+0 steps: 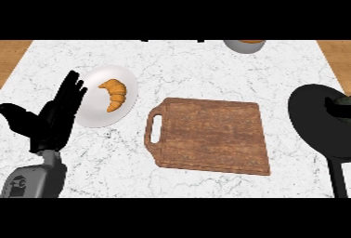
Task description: Pick the squash from the cutting board and place it in the pan
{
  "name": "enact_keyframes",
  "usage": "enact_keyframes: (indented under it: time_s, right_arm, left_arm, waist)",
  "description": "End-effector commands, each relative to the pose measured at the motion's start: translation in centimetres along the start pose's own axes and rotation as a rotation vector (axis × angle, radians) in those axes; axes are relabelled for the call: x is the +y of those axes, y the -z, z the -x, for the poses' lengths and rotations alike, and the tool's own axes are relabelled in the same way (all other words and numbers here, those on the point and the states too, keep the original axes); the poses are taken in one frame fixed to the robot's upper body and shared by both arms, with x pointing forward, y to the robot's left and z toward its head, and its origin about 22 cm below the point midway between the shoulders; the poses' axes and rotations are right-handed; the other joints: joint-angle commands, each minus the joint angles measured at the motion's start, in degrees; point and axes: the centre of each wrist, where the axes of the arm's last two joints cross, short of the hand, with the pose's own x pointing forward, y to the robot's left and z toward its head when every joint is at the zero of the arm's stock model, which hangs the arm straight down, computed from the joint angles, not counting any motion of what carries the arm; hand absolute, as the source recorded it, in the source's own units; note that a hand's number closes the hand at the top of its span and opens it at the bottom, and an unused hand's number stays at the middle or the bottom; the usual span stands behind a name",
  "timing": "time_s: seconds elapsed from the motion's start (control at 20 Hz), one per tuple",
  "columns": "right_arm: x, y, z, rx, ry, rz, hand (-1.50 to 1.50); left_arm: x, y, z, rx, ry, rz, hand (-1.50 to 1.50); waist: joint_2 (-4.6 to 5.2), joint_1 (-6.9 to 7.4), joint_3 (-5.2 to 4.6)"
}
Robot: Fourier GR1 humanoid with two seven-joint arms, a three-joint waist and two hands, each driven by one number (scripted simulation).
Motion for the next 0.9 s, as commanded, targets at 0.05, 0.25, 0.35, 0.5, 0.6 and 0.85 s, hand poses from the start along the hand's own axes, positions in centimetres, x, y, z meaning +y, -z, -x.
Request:
enact_keyframes:
  time_s: [0.05, 0.25, 0.35, 0.5, 0.6, 0.85]
  right_arm:
    - [3.1, -0.9, 1.7, 0.203, 0.095, -0.08, -1.5]
    - [4.2, -2.0, 4.0, 0.185, 0.129, -0.187, -1.5]
    - [2.9, -0.4, 3.7, 0.177, 0.177, -0.196, -1.5]
    - [3.0, -0.7, 4.1, 0.135, 0.263, -0.084, -1.5]
    - [2.3, -0.8, 4.7, 0.109, 0.363, -0.012, -1.5]
    - [-1.1, -0.5, 8.5, 0.137, 0.631, 0.064, -1.5]
  left_arm:
    - [-0.6, 0.3, -0.5, -0.03, 0.007, -0.012, 0.0]
    - [0.3, -0.1, -0.1, 0.004, 0.01, 0.008, 0.0]
    - [-0.5, 0.0, -1.2, -0.011, -0.009, 0.006, 0.0]
    - [1.9, 0.6, 0.6, -0.03, 0.003, 0.002, 0.0]
    - [0.0, 0.2, -1.1, 0.001, 0.004, -0.031, 0.0]
    - [0.7, 0.2, -1.0, -0.002, 0.007, -0.03, 0.0]
  waist:
    - [0.23, 0.35, 0.06]
    - [0.06, 0.08, 0.04]
    - [0.23, 0.65, 0.1]
    - [0.25, 0.02, 0.06]
    - [-0.32, -0.85, 0.04]
    - [-0.55, -1.7, 0.02]
